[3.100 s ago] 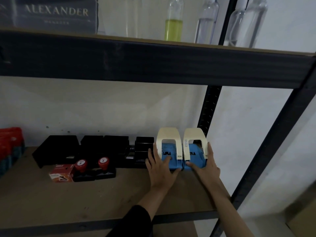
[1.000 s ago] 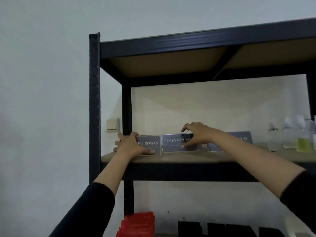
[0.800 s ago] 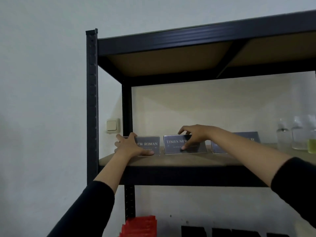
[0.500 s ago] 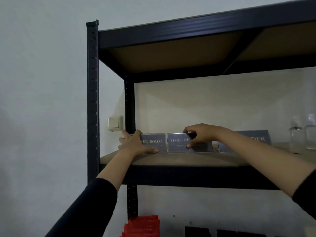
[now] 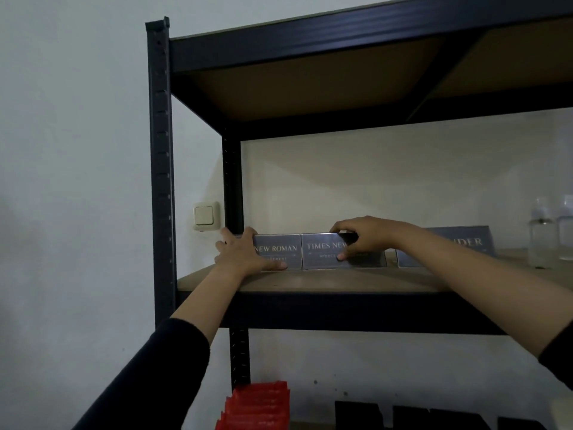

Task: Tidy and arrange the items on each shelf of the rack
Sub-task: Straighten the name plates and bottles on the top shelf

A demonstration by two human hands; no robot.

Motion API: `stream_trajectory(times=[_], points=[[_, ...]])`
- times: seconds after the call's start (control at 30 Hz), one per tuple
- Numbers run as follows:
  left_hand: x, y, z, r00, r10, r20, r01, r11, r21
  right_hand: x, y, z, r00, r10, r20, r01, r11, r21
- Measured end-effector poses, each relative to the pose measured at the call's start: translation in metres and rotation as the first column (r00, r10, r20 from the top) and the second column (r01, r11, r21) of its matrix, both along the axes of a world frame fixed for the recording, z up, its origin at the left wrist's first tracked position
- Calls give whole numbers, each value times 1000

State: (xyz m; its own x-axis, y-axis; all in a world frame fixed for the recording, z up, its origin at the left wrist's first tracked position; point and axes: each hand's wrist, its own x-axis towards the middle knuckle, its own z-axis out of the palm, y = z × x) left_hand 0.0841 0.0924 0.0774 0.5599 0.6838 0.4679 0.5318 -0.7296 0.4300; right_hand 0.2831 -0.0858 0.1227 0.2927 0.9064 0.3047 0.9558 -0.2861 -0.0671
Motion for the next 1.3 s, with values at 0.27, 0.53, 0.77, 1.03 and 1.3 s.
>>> stream_trajectory(times=[0.27,0.53,0.77,1.03,1.3], points=[[-2,-22,5,992,-10,125,-10,988,157,-3,-39,19,996,-68,-50,74,991,115],[18,-112,0,876,-446,185,409,888,209,28,-128,17,961,-272,-46,276,950,145],[24,-167,-34,889,-455,45,421,853,309,50,-147,1,942,-305,-139,317,945,77],[27,-167,-47,920,-377,105,290,837,464,67,-134,4,976,-183,-121,196,975,100],[27,-172,-53,915,-356,189,205,815,543,82,-118,5,994,-85,-63,90,993,77]])
